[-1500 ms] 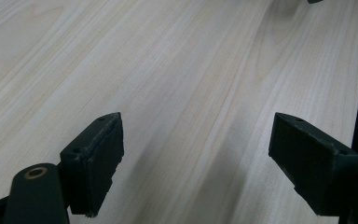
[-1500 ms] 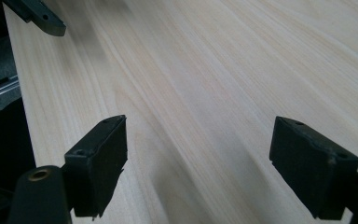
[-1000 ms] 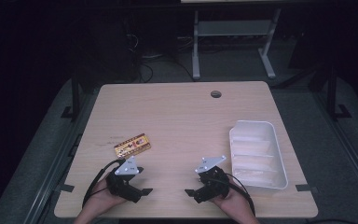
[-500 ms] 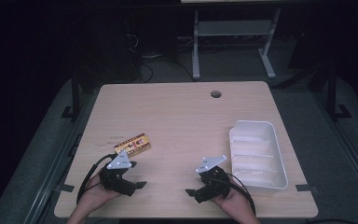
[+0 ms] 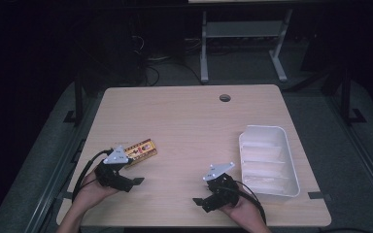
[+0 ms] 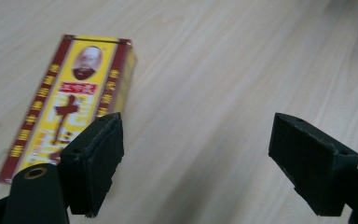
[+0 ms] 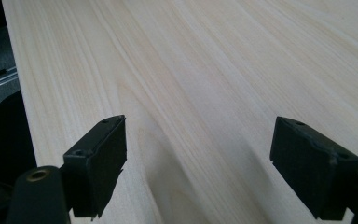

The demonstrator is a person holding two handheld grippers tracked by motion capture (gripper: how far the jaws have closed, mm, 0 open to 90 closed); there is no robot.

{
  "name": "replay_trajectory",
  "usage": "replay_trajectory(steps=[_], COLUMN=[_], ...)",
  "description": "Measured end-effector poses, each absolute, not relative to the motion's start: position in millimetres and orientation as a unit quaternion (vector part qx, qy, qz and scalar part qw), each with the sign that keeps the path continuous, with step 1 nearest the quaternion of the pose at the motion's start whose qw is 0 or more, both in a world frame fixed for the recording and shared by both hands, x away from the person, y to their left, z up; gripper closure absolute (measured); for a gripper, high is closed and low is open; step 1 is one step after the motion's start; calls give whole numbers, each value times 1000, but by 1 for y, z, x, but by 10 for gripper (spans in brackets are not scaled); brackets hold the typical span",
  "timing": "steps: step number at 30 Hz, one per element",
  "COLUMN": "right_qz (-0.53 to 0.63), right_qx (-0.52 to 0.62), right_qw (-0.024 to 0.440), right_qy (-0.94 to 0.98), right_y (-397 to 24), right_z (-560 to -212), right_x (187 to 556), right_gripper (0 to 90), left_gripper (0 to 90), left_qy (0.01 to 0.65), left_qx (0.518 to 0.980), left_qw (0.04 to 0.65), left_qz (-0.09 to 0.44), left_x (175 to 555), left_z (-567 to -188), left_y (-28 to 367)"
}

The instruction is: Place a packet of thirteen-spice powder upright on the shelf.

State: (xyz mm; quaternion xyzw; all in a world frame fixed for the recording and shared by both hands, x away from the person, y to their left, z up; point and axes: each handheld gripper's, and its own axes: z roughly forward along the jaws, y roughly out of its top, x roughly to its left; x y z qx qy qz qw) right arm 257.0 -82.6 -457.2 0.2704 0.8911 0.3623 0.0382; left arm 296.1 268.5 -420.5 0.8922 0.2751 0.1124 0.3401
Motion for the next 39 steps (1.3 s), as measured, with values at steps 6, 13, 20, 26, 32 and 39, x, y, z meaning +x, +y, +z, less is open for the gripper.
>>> replay_trajectory(steps=[6, 13, 20, 26, 32, 39], right_qz=[361, 362, 362, 362, 361, 361], right_qx=[269, 269, 267, 266, 264, 262], right_qw=[36, 33, 31, 32, 31, 32], right_qy=[892, 892, 892, 893, 894, 894], right_y=[-81, -81, -82, -83, -82, -81], right_z=[-457, -458, -459, -458, -459, -459], right_x=[256, 256, 257, 257, 257, 256], right_gripper=[181, 181, 181, 181, 181, 181], left_gripper=[174, 169, 179, 197, 208, 239], left_qy=[275, 276, 276, 287, 294, 300], left_qx=[895, 901, 910, 914, 916, 919], left_qw=[329, 309, 285, 265, 251, 234], left_qz=[124, 129, 122, 113, 108, 103], left_x=[312, 332, 352, 365, 374, 378], left_z=[-415, -411, -418, -428, -436, -443], left_y=[275, 280, 284, 287, 288, 286])
